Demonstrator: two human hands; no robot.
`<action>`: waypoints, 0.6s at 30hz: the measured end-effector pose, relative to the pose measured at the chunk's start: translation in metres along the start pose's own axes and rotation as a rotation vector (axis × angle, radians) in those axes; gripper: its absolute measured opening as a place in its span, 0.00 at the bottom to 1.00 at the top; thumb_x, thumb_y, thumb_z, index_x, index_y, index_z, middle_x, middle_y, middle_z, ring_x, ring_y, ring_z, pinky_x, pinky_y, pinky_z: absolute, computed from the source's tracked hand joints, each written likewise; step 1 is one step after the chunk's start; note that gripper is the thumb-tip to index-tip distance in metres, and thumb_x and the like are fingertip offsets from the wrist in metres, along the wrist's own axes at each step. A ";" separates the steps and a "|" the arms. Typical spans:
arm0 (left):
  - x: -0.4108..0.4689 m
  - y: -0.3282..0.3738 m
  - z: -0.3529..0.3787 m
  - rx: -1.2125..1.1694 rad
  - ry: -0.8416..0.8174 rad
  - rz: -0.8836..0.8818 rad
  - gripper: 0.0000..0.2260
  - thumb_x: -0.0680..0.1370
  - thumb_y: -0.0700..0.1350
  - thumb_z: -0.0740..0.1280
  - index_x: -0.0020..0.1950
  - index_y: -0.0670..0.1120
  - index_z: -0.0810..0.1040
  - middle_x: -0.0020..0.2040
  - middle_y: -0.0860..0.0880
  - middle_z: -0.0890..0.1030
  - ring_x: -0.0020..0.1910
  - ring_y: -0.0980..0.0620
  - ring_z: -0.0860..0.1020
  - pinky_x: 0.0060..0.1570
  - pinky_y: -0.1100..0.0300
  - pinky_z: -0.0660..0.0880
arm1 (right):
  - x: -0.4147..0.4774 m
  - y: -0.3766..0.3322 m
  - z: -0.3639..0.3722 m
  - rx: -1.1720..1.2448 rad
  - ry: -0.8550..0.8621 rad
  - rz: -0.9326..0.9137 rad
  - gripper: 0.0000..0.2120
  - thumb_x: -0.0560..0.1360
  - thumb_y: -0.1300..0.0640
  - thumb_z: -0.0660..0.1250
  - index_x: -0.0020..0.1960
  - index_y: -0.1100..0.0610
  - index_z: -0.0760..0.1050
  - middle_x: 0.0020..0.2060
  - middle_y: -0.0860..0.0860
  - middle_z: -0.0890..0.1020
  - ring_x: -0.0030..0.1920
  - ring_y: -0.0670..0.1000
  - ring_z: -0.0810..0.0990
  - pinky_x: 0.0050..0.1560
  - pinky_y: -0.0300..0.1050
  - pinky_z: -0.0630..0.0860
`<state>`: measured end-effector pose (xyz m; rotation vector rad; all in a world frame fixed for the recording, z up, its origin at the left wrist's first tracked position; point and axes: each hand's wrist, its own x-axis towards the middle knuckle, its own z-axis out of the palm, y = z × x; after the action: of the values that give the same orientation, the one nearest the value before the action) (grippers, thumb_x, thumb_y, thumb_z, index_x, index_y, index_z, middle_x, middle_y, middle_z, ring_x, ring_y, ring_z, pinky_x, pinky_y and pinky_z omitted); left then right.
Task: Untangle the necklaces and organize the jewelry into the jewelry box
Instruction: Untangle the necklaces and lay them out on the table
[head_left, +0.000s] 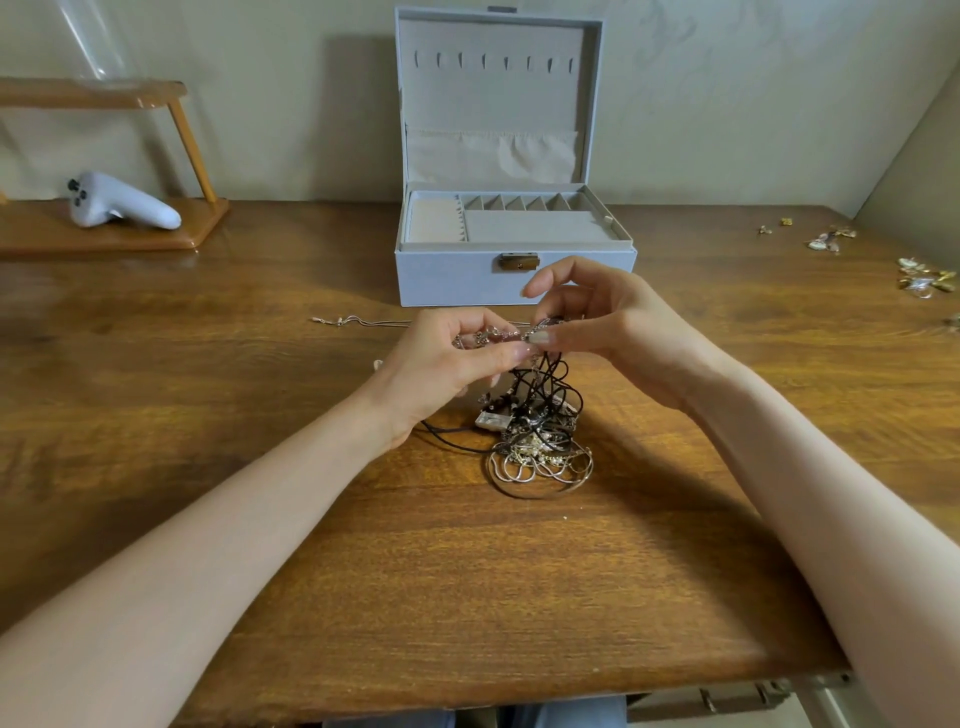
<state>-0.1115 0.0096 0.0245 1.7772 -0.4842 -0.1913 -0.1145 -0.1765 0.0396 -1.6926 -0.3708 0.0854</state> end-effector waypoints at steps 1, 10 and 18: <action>0.000 0.000 0.000 -0.008 0.000 0.002 0.02 0.73 0.45 0.71 0.44 0.49 0.79 0.26 0.55 0.73 0.26 0.59 0.66 0.26 0.68 0.61 | 0.000 -0.001 -0.001 0.002 0.003 -0.010 0.16 0.68 0.74 0.68 0.49 0.57 0.74 0.36 0.51 0.78 0.38 0.49 0.77 0.43 0.42 0.73; 0.000 0.000 0.000 -0.003 0.006 0.022 0.01 0.75 0.43 0.69 0.44 0.48 0.79 0.27 0.55 0.74 0.26 0.61 0.67 0.26 0.68 0.63 | 0.000 0.001 -0.002 0.018 -0.008 -0.006 0.15 0.65 0.69 0.70 0.49 0.56 0.76 0.36 0.51 0.80 0.39 0.49 0.78 0.46 0.44 0.74; -0.001 0.003 0.003 0.035 -0.004 0.036 0.03 0.75 0.39 0.67 0.43 0.47 0.77 0.24 0.59 0.75 0.26 0.65 0.72 0.28 0.76 0.65 | 0.001 0.000 -0.002 0.140 -0.066 0.050 0.13 0.63 0.67 0.66 0.47 0.58 0.74 0.37 0.52 0.78 0.38 0.49 0.78 0.45 0.41 0.75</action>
<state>-0.1144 0.0068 0.0267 1.8010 -0.5243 -0.1622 -0.1135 -0.1779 0.0398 -1.5636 -0.3635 0.2000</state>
